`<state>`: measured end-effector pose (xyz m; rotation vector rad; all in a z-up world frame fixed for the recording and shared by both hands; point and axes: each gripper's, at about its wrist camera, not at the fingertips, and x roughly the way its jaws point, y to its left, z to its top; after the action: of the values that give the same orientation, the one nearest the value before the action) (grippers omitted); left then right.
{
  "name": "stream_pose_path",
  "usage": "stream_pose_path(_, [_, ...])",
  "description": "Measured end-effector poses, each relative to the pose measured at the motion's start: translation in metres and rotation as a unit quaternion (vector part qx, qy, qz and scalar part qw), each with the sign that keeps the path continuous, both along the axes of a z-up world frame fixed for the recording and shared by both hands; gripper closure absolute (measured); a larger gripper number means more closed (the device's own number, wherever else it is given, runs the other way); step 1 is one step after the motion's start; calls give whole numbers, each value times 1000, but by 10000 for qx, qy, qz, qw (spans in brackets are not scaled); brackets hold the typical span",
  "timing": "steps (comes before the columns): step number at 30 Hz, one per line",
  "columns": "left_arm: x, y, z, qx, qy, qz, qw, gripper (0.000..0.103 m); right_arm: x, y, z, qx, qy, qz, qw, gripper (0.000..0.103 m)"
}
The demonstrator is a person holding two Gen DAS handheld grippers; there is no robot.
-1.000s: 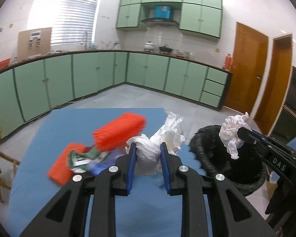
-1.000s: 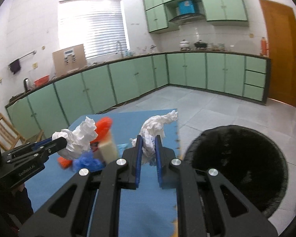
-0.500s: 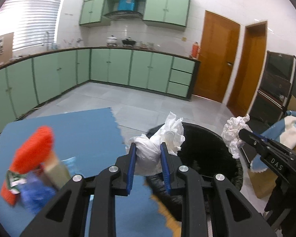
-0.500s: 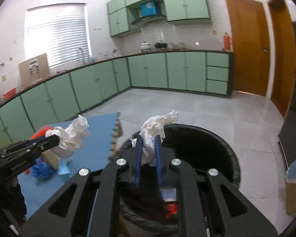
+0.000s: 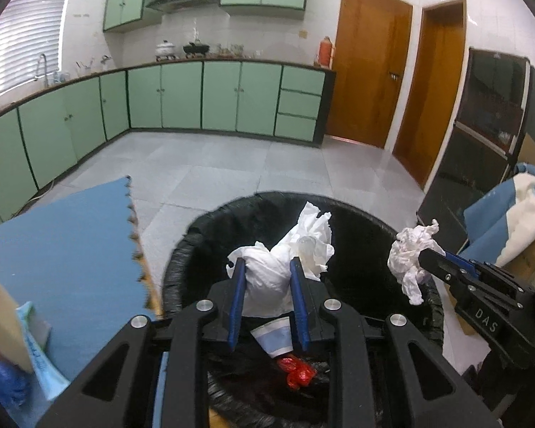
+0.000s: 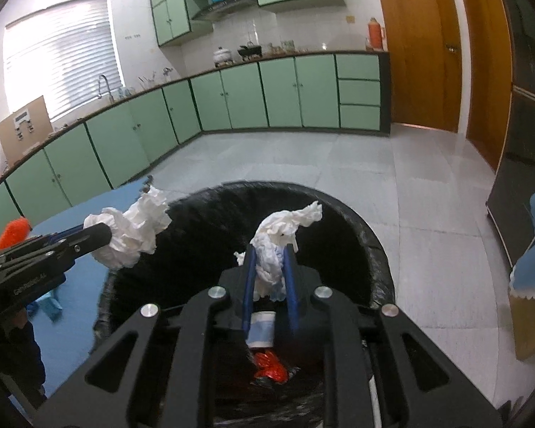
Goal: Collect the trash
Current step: 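Move both tissues over the black bin and open both grippers, then grasp the light-blue packet with the right gripper while the left gripper approaches the blue bags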
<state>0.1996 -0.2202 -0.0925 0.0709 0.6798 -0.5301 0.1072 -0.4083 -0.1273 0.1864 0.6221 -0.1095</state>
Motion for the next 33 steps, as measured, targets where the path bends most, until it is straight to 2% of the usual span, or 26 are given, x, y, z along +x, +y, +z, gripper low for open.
stream_pose_path(2, [3, -9, -5, 51, 76, -18, 10000, 69, 2, -3, -8, -29, 112, -34, 9999, 74])
stream_pose_path(3, [3, -10, -5, 59, 88, -13, 9999, 60, 1, -4, -10, -42, 129, -73, 9999, 70])
stream_pose_path(5, [2, -9, -4, 41, 84, -4, 10000, 48, 1, -5, -9, -22, 141, -156, 9998, 51])
stream_pose_path(6, [1, -8, -4, 48, 61, 3, 10000, 44, -2, -7, -9, -32, 117, -232, 9997, 46])
stream_pose_path(8, [0, -3, -2, 56, 45, 15, 10000, 42, -8, -7, -6, -66, 40, -335, 9994, 27])
stream_pose_path(10, [-1, 5, 3, 35, 23, 55, 10000, 41, -15, -5, 0, -97, -59, -460, 9989, 14])
stream_pose_path(11, [-4, 10, 6, 32, -11, 84, 10000, 39, -19, -3, 3, -72, -96, -509, 9986, 11])
stream_pose_path(17, [-25, 51, 33, 18, -360, 264, 9990, 30, -31, 17, 28, 51, -373, -390, 9985, 10])
stream_pose_path(24, [-50, 125, 52, 2, -569, 812, 9951, 29, -34, 76, 53, 79, -612, 77, 9981, 9])
stream_pose_path(33, [-81, 233, 48, 276, -755, 1841, 9796, 29, -16, 172, 58, 118, -632, 943, 9935, 9])
